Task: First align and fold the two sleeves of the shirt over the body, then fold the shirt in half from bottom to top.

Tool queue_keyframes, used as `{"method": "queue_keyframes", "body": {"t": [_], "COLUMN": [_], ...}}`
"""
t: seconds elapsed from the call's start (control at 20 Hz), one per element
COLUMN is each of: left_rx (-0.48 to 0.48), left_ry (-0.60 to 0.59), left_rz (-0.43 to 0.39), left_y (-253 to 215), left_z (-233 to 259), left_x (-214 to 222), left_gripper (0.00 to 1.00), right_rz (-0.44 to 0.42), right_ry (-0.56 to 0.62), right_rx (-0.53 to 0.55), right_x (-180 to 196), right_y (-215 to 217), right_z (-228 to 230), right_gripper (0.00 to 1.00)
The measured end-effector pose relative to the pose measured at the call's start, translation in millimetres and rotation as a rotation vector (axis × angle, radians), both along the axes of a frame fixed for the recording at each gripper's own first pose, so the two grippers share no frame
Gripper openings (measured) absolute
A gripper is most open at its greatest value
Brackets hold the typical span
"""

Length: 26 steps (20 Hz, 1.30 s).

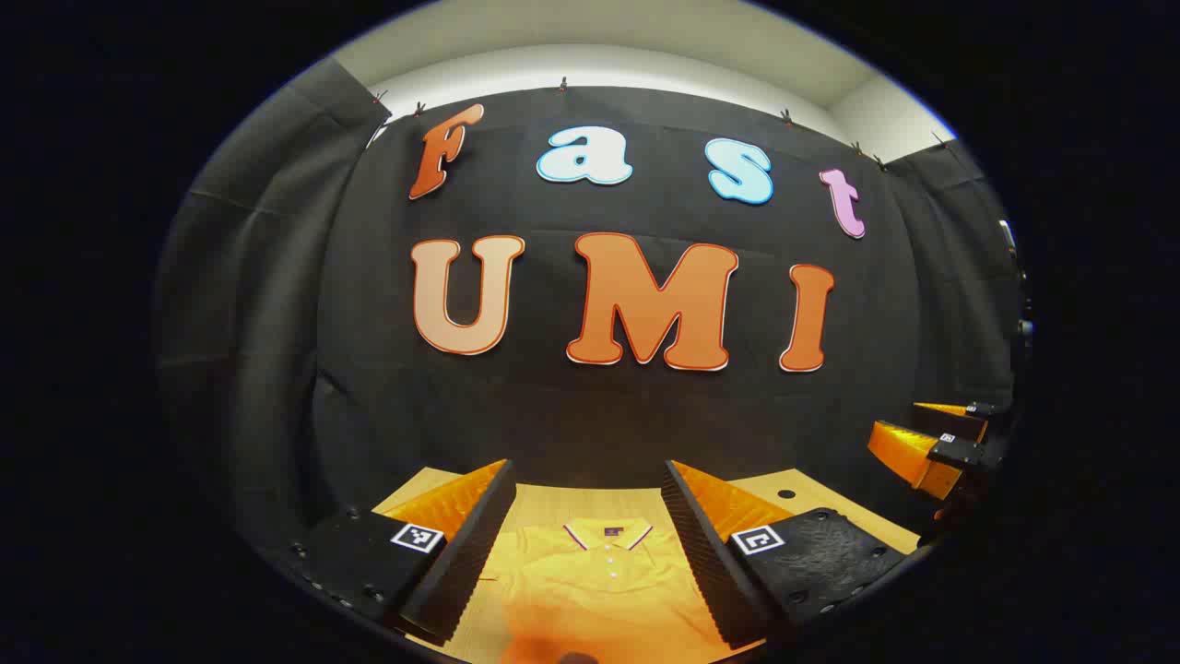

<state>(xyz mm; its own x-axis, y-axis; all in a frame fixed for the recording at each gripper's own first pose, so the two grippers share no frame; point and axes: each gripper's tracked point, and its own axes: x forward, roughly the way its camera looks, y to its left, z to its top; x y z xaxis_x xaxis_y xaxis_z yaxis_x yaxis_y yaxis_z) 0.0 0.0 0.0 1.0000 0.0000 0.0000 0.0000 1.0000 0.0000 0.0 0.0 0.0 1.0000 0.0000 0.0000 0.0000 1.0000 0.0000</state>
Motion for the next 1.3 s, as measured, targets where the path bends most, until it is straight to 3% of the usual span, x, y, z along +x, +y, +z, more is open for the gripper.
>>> {"method": "queue_keyframes", "body": {"t": [0.25, 0.3, 0.35, 1.3], "left_rx": [0.016, 0.007, -0.007, 0.033], "left_ry": [-0.003, -0.015, -0.029, -0.020], "left_rz": [0.004, 0.003, -0.001, -0.069], "left_y": [7.0, 8.8, 10.4, 24.2], "left_z": [-0.8, 2.5, 4.0, -4.1], "left_x": [-8.5, -11.0, -14.9, -34.0], "left_gripper": [0.98, 0.98, 0.98, 0.97], "right_rz": [0.018, 0.020, 0.020, -0.018], "right_ry": [-0.005, -0.001, 0.006, 0.041], "right_rx": [0.004, 0.005, 0.000, -0.045], "right_x": [-2.6, -3.3, -4.7, -19.2], "right_y": [16.8, 20.0, 23.2, 44.5], "right_z": [1.5, 0.5, -1.0, -5.6], "right_gripper": [0.98, 0.94, 0.98, 0.98]}}
